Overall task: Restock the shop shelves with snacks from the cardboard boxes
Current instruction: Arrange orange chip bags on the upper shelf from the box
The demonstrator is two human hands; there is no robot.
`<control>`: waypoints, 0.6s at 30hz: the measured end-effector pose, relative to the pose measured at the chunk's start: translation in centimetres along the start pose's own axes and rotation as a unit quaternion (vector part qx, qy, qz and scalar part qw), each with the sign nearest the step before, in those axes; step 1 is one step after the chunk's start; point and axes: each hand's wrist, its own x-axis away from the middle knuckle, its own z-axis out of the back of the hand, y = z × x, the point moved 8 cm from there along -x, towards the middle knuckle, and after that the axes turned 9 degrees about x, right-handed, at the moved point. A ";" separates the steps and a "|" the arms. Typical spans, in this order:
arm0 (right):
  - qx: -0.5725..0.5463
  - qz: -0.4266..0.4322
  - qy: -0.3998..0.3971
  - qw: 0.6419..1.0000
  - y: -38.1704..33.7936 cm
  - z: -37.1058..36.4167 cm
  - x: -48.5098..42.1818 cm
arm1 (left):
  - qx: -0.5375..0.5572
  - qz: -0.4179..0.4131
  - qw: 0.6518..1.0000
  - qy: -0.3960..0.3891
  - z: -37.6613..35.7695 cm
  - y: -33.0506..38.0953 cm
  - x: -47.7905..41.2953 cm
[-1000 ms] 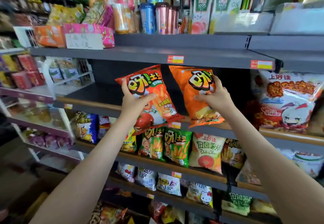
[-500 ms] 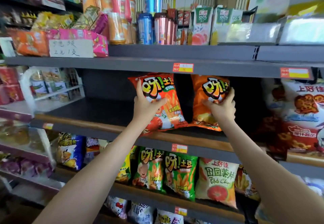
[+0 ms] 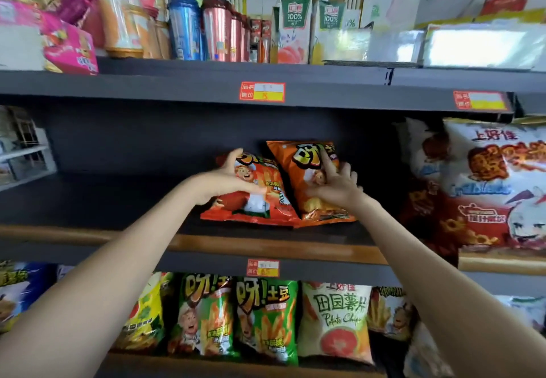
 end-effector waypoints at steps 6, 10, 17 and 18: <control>-0.022 0.012 0.073 0.997 0.6 0.2 -1.5 | -0.004 -0.048 0.999 0.007 0.7 -0.8 -1.1; -0.031 -0.058 0.186 0.980 2.1 0.8 -1.9 | -0.033 -0.103 0.989 0.096 2.1 0.0 -2.0; 0.014 -0.060 0.239 0.969 2.9 2.3 -4.0 | -0.038 -0.151 0.971 0.179 2.9 1.3 -2.1; 0.002 -0.052 0.224 0.973 3.0 2.0 -4.4 | -0.039 -0.149 0.973 0.175 2.7 1.4 -2.2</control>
